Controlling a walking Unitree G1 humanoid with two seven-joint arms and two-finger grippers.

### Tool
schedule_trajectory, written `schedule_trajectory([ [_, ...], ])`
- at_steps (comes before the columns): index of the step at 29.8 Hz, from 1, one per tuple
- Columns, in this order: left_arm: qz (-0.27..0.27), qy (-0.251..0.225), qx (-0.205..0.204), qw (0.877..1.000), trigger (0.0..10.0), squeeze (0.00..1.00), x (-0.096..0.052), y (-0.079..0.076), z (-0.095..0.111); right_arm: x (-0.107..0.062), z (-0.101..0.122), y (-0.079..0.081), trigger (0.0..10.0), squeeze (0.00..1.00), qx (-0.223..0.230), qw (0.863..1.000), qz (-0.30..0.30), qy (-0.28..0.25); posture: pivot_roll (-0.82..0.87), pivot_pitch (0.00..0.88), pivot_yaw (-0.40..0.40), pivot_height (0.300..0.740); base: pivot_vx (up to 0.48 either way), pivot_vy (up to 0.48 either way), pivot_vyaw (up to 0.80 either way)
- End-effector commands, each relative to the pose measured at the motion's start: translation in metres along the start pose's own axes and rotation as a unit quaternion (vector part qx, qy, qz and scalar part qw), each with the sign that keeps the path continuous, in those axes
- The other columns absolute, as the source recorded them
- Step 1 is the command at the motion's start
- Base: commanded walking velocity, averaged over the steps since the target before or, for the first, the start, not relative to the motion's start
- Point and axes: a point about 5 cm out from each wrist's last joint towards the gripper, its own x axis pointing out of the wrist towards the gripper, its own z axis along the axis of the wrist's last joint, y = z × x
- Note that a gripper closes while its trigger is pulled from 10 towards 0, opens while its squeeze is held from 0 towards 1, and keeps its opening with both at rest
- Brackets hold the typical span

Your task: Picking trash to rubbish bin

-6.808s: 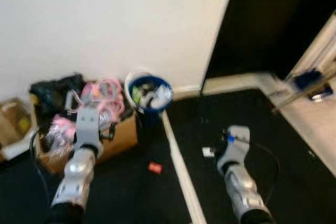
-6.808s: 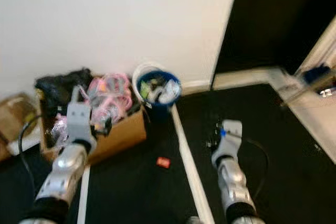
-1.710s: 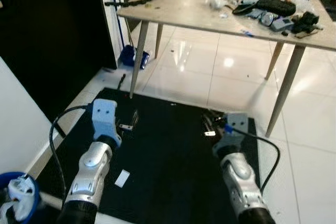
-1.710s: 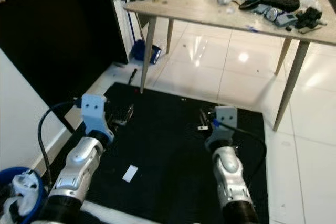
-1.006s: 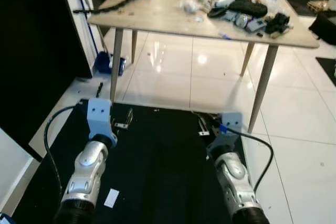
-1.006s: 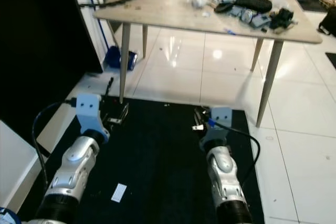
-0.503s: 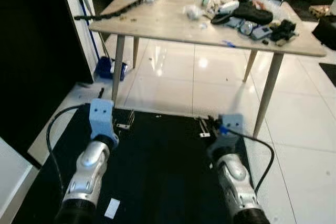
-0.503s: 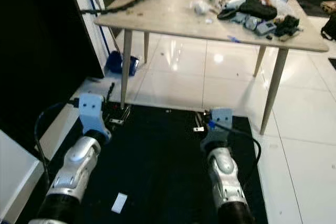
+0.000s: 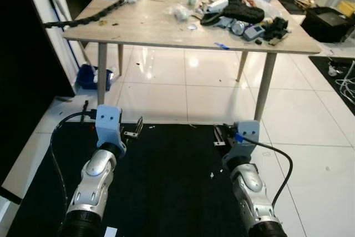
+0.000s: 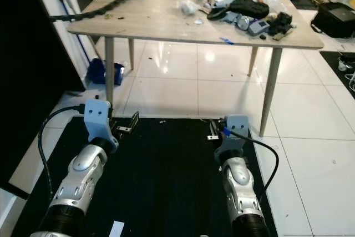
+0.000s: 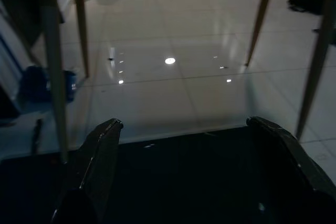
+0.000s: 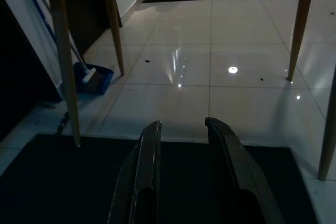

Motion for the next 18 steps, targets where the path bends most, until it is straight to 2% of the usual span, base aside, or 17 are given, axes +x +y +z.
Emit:
schedule_trajectory([
  [1,0.003,0.009,0.002,1.0,10.0,0.0,-0.0025,0.0014,-0.0041,-0.0009,-0.0023,-0.0003,10.0,0.0,-0.001,1.0,-0.001,0.007,0.03,0.118,0.038,0.74,0.292,0.0,0.0],
  [18,0.005,0.008,0.001,1.0,10.0,0.0,-0.0011,0.0006,-0.0038,-0.0006,-0.0014,-0.0018,10.0,0.0,-0.003,1.0,-0.002,0.006,0.02,0.119,0.032,0.74,0.293,0.0,0.0],
])
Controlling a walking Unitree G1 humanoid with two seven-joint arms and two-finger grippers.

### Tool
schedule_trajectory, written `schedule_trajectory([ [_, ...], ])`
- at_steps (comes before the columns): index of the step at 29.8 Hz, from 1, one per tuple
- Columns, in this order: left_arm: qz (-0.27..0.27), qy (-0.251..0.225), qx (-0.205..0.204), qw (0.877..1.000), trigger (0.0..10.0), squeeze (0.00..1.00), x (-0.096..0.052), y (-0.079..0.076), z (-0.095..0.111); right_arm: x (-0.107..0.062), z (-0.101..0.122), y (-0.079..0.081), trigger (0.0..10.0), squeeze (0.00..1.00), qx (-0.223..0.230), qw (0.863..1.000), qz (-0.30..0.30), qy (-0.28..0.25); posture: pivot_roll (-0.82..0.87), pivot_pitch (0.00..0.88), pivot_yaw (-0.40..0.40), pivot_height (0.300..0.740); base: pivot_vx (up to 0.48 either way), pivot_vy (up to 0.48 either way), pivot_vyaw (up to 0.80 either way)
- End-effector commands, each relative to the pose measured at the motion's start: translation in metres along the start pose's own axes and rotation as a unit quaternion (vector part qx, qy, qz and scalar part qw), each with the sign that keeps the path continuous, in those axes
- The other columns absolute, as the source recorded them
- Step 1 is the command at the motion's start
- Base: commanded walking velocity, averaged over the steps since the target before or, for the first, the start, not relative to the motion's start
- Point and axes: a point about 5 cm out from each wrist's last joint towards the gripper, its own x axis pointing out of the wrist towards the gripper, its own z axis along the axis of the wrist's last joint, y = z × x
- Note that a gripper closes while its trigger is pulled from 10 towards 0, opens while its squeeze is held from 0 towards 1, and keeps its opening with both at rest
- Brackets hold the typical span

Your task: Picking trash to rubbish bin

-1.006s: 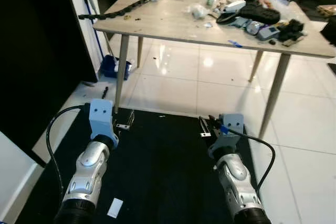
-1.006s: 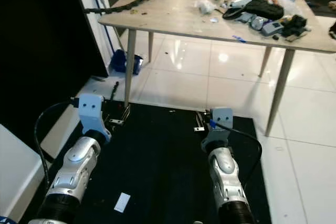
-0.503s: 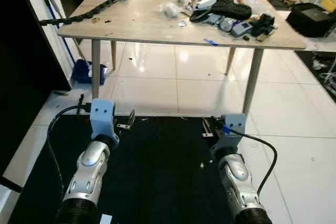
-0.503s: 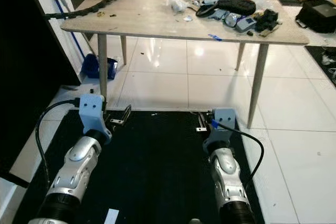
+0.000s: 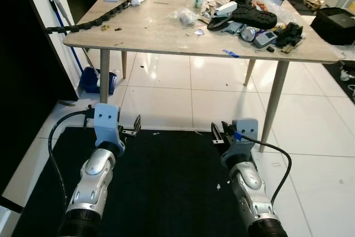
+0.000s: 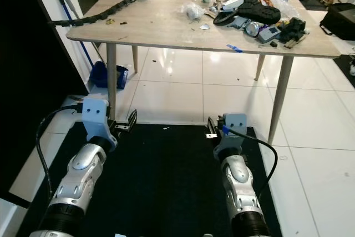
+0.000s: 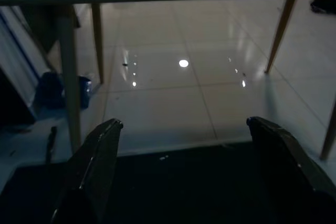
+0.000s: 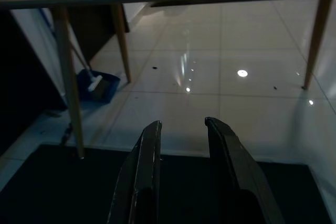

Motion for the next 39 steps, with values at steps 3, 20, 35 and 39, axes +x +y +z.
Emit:
schedule_trajectory([
  [3,-0.001,0.009,0.002,1.0,10.0,0.0,-0.0015,-0.0001,-0.0039,-0.0015,-0.0026,-0.0003,10.0,0.0,0.002,1.0,-0.001,0.008,0.02,0.119,0.032,0.74,0.295,0.0,-0.32],
  [20,-0.001,0.006,0.002,1.0,10.0,0.0,-0.0007,0.0002,-0.0026,0.0001,-0.0009,-0.0036,10.0,0.0,-0.003,1.0,-0.007,0.009,0.02,0.123,0.031,0.74,0.293,0.0,-0.21],
  [35,-0.003,0.003,0.002,1.0,10.0,0.0,0.0001,0.0,-0.0012,0.0002,0.0003,-0.005,10.0,0.0,-0.006,1.0,-0.008,0.006,0.02,0.12,0.03,0.74,0.294,0.0,0.0],
  [39,-0.001,0.002,0.003,1.0,10.0,0.0,-0.0002,0.001,-0.001,0.0002,0.0,-0.0043,10.0,0.0,-0.006,1.0,-0.006,0.006,0.02,0.11,0.03,0.74,0.294,0.0,0.0],
])
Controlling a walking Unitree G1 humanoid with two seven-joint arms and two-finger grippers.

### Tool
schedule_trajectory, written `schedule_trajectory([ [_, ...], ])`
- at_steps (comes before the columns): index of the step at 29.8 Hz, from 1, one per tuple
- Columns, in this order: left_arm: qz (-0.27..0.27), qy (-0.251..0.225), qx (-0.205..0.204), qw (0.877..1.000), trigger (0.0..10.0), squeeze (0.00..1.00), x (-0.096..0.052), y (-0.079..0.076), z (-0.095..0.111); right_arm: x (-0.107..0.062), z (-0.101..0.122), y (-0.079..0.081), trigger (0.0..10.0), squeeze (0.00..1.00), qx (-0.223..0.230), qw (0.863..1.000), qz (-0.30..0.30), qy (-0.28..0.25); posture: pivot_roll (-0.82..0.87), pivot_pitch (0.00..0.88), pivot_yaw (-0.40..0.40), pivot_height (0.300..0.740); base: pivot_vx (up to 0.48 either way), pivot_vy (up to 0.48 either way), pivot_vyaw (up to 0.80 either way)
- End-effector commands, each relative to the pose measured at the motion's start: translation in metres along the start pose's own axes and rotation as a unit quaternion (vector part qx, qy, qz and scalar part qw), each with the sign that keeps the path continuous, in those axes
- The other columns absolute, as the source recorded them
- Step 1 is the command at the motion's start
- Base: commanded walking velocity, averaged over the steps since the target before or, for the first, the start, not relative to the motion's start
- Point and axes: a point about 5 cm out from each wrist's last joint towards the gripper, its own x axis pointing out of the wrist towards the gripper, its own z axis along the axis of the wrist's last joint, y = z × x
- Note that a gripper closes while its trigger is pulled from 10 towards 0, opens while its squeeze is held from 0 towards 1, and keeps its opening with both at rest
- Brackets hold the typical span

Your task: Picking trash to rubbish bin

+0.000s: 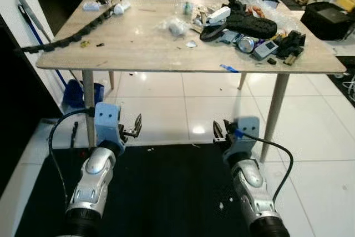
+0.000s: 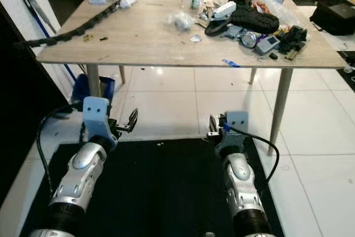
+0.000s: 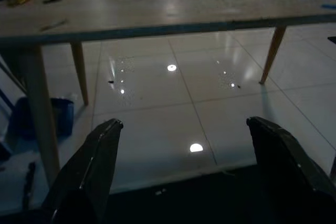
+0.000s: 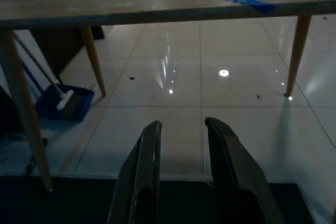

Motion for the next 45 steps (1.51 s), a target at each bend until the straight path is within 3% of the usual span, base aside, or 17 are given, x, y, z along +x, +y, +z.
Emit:
schedule_trajectory([
  [1,-0.002,0.008,0.003,1.0,10.0,0.0,-0.002,0.001,-0.004,-0.001,-0.002,0.001,10.0,0.0,0.001,1.0,0.001,0.004,0.02,0.104,0.028,0.74,0.292,0.0,0.0],
  [14,-0.006,0.004,0.003,1.0,10.0,0.0,-0.002,-0.001,-0.002,0.003,0.007,-0.001,10.0,0.0,0.002,1.0,-0.002,-0.015,0.02,0.1,0.028,0.74,0.303,0.0,0.0],
  [29,-0.021,-0.018,0.008,1.0,10.0,0.0,0.003,-0.007,0.011,0.015,0.041,-0.008,10.0,0.0,-0.009,0.997,-0.012,-0.074,0.02,0.106,0.029,0.74,0.329,0.0,0.0],
  [45,-0.034,-0.032,0.004,0.999,10.0,0.0,0.007,-0.016,0.02,0.015,0.044,-0.018,10.0,0.0,-0.014,0.997,-0.029,-0.066,0.01,0.119,0.032,0.74,0.33,0.0,0.0],
])
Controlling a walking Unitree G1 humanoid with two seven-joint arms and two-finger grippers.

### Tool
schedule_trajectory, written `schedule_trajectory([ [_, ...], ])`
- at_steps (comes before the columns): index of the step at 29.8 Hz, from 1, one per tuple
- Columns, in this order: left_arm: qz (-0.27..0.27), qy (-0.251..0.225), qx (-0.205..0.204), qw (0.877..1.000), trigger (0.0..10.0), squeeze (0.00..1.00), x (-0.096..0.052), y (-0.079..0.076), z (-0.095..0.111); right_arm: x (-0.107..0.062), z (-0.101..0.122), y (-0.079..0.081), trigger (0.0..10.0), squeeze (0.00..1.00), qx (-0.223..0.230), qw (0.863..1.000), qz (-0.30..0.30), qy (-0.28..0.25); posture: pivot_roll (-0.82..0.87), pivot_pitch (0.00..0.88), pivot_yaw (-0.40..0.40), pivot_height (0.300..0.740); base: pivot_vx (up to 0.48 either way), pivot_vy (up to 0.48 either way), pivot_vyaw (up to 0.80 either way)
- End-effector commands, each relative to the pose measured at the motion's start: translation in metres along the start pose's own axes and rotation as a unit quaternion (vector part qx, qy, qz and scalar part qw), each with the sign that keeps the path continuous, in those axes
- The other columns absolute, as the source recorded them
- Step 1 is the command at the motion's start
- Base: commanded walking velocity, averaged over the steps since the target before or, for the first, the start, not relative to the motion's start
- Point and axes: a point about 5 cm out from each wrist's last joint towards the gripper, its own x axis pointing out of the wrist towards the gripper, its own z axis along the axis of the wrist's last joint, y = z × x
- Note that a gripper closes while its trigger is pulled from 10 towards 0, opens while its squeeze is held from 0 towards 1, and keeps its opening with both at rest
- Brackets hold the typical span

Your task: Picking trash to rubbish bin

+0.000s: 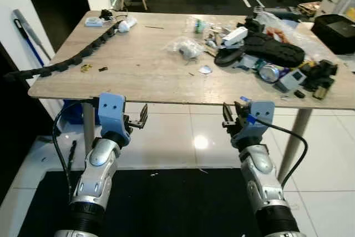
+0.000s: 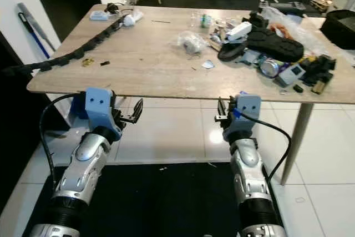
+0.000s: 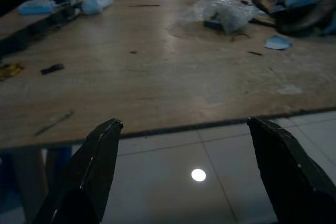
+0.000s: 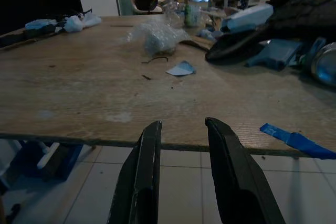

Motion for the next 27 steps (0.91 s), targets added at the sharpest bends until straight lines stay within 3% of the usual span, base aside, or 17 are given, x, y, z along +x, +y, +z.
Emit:
schedule_trajectory([
  [1,-0.007,0.01,-0.003,1.0,10.0,0.0,-0.0015,-0.0044,-0.0039,-0.0009,0.0005,-0.007,10.0,0.0,-0.004,1.0,-0.012,0.006,0.01,0.126,0.03,0.74,0.326,0.0,0.0],
  [27,-0.006,0.008,-0.004,1.0,10.0,0.0,0.0002,-0.0081,-0.0013,0.0048,0.0066,-0.0152,10.0,0.0,-0.011,1.0,-0.018,0.011,0.0,0.133,0.021,0.74,0.329,0.0,0.0],
])
